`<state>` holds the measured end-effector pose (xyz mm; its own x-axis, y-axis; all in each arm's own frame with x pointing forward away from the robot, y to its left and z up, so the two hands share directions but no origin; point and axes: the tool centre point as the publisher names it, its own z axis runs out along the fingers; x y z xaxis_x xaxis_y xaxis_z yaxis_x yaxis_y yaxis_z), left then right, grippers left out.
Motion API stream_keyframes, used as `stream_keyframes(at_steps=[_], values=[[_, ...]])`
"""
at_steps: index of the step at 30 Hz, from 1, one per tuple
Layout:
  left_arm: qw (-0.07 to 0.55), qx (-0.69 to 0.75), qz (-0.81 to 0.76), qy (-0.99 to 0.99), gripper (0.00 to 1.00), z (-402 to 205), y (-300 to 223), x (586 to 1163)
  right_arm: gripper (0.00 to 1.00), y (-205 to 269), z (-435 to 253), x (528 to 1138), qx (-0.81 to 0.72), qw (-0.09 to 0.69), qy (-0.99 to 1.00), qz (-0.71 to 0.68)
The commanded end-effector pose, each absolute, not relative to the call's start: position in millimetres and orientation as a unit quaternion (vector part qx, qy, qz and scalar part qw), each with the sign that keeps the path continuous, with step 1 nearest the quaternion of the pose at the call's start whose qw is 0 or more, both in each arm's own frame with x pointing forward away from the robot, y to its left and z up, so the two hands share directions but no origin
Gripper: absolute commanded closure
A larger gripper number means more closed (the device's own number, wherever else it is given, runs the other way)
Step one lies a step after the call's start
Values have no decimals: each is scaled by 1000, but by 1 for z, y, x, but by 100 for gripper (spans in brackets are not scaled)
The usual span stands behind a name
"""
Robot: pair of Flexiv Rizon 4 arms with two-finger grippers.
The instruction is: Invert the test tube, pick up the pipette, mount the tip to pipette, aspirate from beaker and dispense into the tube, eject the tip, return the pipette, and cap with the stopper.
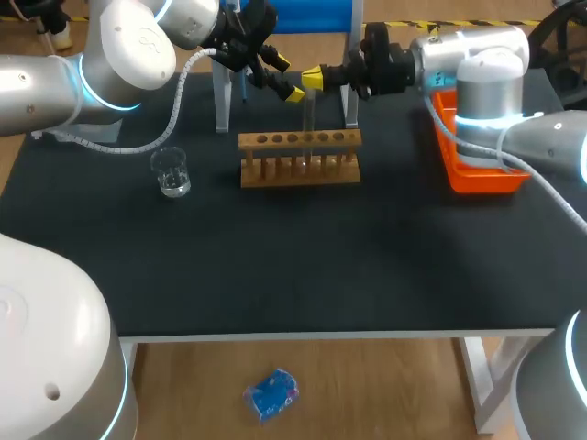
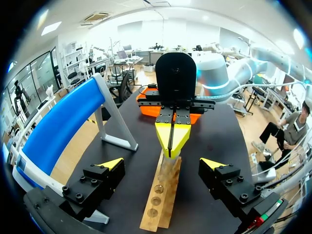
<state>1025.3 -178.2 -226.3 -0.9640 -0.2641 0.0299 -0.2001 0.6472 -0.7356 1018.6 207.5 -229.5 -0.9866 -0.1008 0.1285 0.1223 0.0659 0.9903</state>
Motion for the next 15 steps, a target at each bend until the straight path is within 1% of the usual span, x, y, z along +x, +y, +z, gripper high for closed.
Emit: stream_keyframes(at_steps=[1, 10, 15], values=[[37, -128, -397, 908, 0, -225, -178, 1026, 100, 208, -270, 1011, -12, 80, -724, -685], [37, -128, -397, 908, 0, -225, -178, 1026, 100, 209, -276, 1010, -19, 82, -726, -683], [37, -128, -397, 908, 0, -225, -178, 1026, 100, 206, -267, 1011, -11, 73, -724, -686]])
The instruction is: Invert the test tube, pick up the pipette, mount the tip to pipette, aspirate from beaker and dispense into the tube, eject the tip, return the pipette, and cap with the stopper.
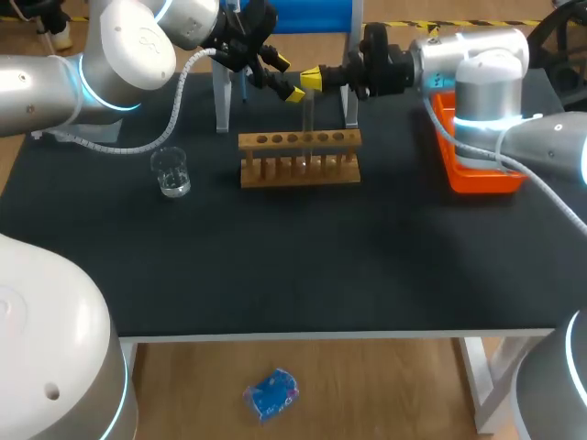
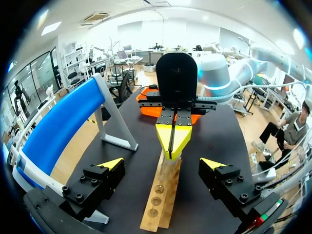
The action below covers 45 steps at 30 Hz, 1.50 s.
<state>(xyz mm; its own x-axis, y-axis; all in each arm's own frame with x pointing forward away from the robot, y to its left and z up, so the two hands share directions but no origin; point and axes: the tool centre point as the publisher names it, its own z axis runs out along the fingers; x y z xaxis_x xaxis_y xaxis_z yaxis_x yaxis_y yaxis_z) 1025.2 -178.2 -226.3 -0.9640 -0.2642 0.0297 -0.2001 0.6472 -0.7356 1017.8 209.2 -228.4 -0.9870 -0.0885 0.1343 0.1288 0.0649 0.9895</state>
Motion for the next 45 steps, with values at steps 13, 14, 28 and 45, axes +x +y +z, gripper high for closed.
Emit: stream_keyframes(at_steps=[13, 14, 28, 45], values=[[37, -128, -397, 908, 0, -225, -178, 1026, 100, 203, -234, 1012, 16, 56, -715, -697], [37, -128, -397, 908, 0, -225, -178, 1026, 100, 203, -232, 1012, 19, 54, -715, -697], [37, -128, -397, 908, 0, -225, -178, 1026, 100, 201, -212, 1011, 36, 41, -711, -701], [37, -128, -397, 908, 0, -225, -178, 1026, 100, 161, -178, 1008, 43, 9, -757, -651]])
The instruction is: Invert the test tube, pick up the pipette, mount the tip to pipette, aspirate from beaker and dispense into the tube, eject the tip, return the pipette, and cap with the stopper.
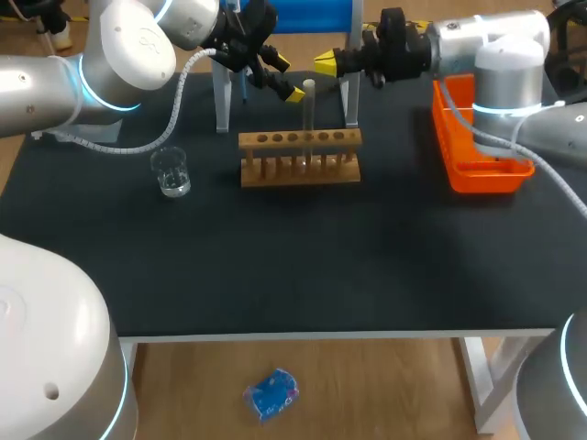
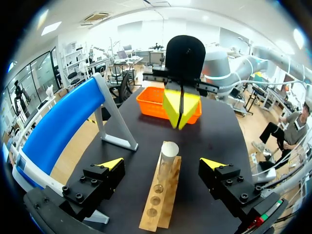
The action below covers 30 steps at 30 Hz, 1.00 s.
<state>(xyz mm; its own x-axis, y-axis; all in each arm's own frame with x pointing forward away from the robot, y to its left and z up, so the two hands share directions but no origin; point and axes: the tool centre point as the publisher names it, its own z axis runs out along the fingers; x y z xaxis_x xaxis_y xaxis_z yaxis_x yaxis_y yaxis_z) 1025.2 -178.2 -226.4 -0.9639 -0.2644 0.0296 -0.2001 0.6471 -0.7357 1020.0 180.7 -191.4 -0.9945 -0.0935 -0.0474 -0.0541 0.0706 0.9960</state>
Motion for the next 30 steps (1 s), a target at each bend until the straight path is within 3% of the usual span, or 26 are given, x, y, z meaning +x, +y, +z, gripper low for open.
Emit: stream_keyframes(at_steps=[1, 4, 5, 6, 7, 16, 30], values=[[37, -128, -397, 908, 0, -225, -178, 1026, 100, 157, -177, 1006, 42, 8, -763, -645], [37, -128, -397, 908, 0, -225, -178, 1026, 99, 142, -175, 1000, 39, 10, -783, -621], [37, -128, -397, 908, 0, -225, -178, 1026, 68, 138, -176, 999, 40, 14, -789, -613], [37, -128, -397, 908, 0, -225, -178, 1026, 27, 134, -177, 996, 42, 16, -798, -601], [37, -128, -397, 908, 0, -225, -178, 1026, 0, 130, -178, 994, 41, 15, -803, -594], [37, -128, -397, 908, 0, -225, -178, 1026, 0, 102, -198, 983, 42, -1, -862, -505], [37, -128, -397, 908, 0, -225, -178, 1026, 0, 77, -224, 983, 35, -12, -879, -476]])
